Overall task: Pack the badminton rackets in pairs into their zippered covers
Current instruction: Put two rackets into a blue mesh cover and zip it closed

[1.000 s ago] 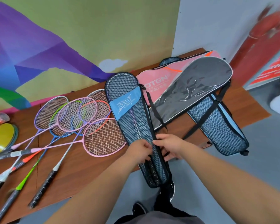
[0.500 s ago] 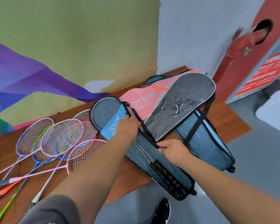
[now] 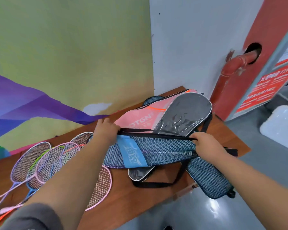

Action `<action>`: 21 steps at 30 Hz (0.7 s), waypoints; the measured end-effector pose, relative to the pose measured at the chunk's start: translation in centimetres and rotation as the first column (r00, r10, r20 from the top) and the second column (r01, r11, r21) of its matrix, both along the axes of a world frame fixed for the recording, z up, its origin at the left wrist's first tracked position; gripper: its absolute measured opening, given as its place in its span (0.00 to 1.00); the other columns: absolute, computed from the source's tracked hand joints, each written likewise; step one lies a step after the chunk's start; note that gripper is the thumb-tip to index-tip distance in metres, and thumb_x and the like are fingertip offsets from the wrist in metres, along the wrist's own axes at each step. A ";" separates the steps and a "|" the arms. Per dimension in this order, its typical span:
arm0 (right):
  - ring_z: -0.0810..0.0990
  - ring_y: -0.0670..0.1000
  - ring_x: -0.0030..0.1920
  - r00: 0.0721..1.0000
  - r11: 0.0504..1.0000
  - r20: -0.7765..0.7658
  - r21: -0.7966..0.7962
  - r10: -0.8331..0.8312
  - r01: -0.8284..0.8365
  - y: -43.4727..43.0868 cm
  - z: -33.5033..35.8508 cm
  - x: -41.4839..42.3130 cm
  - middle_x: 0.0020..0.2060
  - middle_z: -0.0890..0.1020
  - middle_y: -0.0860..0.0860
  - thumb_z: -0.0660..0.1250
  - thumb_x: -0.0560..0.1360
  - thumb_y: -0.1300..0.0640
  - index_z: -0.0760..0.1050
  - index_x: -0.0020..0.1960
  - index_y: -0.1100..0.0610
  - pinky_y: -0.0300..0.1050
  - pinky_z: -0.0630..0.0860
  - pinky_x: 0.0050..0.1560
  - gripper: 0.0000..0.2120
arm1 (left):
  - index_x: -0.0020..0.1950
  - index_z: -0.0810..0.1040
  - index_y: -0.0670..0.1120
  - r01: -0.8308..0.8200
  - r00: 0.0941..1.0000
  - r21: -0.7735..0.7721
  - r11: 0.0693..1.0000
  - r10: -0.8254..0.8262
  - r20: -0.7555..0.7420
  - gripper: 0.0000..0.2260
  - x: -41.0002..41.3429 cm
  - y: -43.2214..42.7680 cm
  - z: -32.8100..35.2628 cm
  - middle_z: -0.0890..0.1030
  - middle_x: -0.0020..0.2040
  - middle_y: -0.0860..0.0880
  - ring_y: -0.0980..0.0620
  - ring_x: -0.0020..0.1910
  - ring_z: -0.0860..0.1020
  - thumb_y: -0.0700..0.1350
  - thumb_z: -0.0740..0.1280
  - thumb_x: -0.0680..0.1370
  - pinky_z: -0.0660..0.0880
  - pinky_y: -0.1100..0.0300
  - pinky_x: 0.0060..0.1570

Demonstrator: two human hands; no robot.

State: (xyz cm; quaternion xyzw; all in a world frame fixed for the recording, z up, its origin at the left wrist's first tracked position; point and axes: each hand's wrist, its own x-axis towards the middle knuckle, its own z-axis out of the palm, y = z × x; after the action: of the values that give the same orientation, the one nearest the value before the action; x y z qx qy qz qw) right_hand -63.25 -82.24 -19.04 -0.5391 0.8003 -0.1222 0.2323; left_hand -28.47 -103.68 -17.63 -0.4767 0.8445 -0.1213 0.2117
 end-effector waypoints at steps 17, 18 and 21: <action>0.82 0.54 0.59 0.938 0.955 0.175 -0.063 0.298 -0.291 -5.5 3.0 11.6 0.57 0.85 0.52 0.69 0.78 0.53 0.83 0.62 0.51 0.49 0.77 0.61 0.14 | 0.41 0.81 0.50 -0.105 0.597 0.315 0.943 0.313 -0.739 0.13 3.3 5.3 2.6 0.82 0.40 0.53 0.51 0.41 0.80 0.43 0.84 0.65 0.74 0.56 0.39; 0.81 0.54 0.59 0.924 0.940 0.175 -0.106 0.339 -0.325 -6.0 3.3 13.3 0.57 0.84 0.51 0.69 0.79 0.53 0.82 0.64 0.51 0.49 0.77 0.62 0.14 | 0.41 0.82 0.50 -0.109 0.583 0.315 0.943 0.317 -0.748 0.13 3.4 5.7 2.7 0.83 0.40 0.53 0.52 0.41 0.80 0.43 0.84 0.65 0.75 0.57 0.40; 0.80 0.56 0.57 0.901 0.897 0.104 -0.200 0.420 -0.395 -7.0 3.2 17.5 0.56 0.81 0.52 0.70 0.80 0.51 0.80 0.64 0.50 0.53 0.78 0.59 0.14 | 0.43 0.81 0.51 -0.102 0.560 0.331 0.938 0.329 -0.760 0.12 3.7 6.6 2.5 0.83 0.41 0.54 0.54 0.41 0.80 0.42 0.82 0.66 0.75 0.58 0.38</action>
State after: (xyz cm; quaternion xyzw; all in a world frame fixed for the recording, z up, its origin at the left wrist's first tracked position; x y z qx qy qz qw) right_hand -45.72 -89.21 -15.80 -0.7029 0.6365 -0.1787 0.2623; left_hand -24.76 -97.04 -15.09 -0.5493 0.7906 0.2415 -0.1222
